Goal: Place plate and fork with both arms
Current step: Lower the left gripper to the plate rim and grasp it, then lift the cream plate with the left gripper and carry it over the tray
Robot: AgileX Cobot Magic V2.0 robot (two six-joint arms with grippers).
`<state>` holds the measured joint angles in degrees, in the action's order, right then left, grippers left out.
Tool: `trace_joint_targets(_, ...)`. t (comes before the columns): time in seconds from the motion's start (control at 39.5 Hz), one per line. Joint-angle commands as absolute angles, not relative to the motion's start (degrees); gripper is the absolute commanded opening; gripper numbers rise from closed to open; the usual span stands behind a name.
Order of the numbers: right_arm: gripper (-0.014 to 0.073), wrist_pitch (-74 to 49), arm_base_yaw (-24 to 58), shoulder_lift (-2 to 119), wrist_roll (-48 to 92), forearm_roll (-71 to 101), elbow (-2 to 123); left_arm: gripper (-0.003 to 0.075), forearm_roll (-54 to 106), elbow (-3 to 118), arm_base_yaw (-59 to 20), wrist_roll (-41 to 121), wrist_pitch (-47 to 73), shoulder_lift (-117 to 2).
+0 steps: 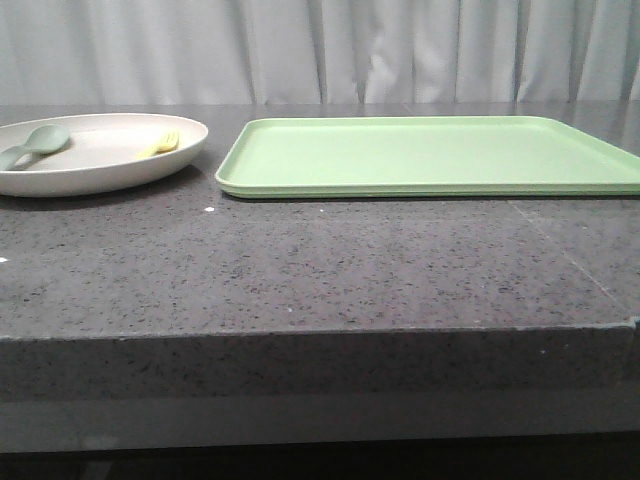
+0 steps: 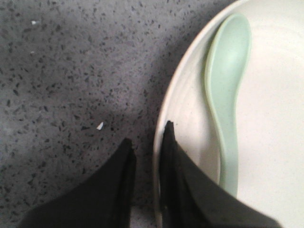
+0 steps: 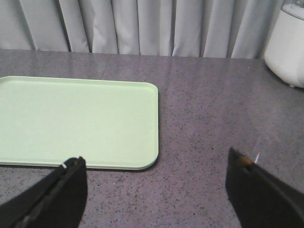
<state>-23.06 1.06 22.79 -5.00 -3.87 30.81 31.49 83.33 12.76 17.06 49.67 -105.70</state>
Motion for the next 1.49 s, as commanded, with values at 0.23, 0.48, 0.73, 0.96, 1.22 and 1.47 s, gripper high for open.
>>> trace_joint_targets(0.23,0.0615,-18.8,0.8,23.6,-4.7,-4.6,32.9,-0.0018,34.8,85.2,12.9,17.2,48.5,-103.1)
trace_joint_targets(0.48,0.0615,-18.8,0.8,23.6,-4.7,-4.6,32.9,-0.0018,35.6,85.2,11.8,16.9,48.9,-100.2)
trace_joint_targets(0.73,0.0615,-18.7,0.8,23.6,-4.7,-4.6,32.9,-0.0018,35.6,85.3,7.9,12.0,48.1,-95.7)
trace_joint_targets(0.96,0.0615,-18.7,0.8,23.6,-4.7,-4.6,32.9,-0.0018,34.9,87.8,0.2,3.9,47.1,-95.2)
trace_joint_targets(1.22,0.0615,-18.5,0.8,23.6,-4.7,-4.6,32.9,-0.0018,26.0,94.9,-11.2,-8.9,45.2,-97.6)
trace_joint_targets(1.47,0.0615,-18.5,0.8,23.6,-4.7,-4.6,32.9,-0.0018,17.6,100.4,-19.5,-20.2,44.5,-102.2)
